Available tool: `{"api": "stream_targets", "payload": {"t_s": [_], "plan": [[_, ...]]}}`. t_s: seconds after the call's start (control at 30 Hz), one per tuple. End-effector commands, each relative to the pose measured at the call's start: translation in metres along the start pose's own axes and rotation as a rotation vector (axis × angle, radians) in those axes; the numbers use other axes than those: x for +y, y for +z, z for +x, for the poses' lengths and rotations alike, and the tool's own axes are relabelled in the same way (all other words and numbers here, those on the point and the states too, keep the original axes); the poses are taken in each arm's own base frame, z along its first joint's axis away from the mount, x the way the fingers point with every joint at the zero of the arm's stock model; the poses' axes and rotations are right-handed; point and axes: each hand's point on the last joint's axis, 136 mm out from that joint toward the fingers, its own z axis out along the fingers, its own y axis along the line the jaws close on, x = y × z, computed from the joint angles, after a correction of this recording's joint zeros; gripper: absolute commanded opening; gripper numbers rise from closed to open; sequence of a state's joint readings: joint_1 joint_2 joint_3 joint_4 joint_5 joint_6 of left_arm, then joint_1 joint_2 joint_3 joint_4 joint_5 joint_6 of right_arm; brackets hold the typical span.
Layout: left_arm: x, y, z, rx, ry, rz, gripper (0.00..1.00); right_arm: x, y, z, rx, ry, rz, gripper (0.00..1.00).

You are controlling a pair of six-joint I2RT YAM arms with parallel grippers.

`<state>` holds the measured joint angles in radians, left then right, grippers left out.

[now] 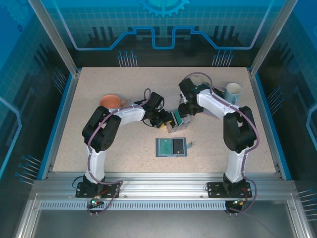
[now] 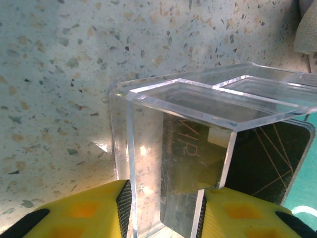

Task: Put the credit cards into the card holder

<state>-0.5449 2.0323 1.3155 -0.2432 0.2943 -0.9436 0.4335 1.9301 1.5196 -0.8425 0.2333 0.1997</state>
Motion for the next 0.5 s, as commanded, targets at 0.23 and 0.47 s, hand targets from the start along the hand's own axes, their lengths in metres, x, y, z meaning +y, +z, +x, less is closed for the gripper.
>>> {"api": "stream_targets", "payload": {"t_s": [0.23,0.47], "plan": [[0.028,0.011,0.01,0.043,-0.045,-0.067,0.38,-0.001,0.004,0.0,0.035,-0.077,0.092,0.66],[0.029,0.011,0.011,0.045,-0.048,-0.067,0.37,-0.008,-0.013,-0.003,0.006,-0.087,0.122,0.6]]}}
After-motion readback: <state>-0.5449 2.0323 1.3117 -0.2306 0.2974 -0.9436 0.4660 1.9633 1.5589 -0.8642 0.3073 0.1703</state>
